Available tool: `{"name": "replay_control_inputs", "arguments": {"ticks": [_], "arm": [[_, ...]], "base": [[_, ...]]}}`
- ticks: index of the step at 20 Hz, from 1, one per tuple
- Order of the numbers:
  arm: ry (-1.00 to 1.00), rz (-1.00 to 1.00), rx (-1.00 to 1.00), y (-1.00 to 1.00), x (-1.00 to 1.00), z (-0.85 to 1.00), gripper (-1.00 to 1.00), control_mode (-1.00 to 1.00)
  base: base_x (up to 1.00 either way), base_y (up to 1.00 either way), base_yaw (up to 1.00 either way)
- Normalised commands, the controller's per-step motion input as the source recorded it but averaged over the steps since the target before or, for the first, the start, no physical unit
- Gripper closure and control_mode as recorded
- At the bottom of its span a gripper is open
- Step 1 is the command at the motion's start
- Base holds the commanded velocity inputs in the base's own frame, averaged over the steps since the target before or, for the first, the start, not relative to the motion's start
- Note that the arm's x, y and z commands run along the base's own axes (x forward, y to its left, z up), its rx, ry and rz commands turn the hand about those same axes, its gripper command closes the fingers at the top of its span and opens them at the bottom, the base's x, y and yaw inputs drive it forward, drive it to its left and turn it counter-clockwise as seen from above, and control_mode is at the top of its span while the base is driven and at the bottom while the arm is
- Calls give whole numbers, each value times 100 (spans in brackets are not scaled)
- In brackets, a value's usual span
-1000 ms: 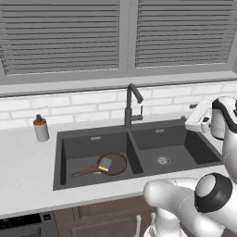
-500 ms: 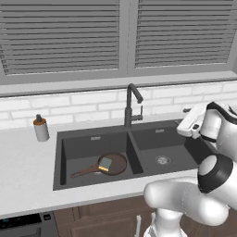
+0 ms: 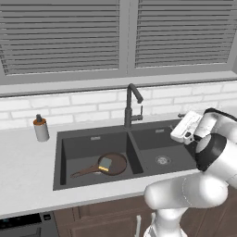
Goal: Pick the pan and sponge and place them into the sink. Then turn on the water.
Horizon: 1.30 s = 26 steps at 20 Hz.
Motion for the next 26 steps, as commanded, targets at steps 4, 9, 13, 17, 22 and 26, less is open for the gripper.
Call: {"name": "replay_control_inputs", "arguments": {"ticks": [4,9,13,17,22,26], "arm": [[-6,-1,0,18,29,-23,-100,-100],[0,0,0,26,33,-2,-100,-100],[3,-2,0,19,31,0,-100,-100],[10,0,2,3,22,0,-100,-100],[13,-1,1,10,22,0,-100,-100],[11,-4,0,19,24,0,-100,-100]], "base": [[0,0,0],[0,0,0],[0,0,0],[0,0,0],[0,0,0],[0,0,0]]}}
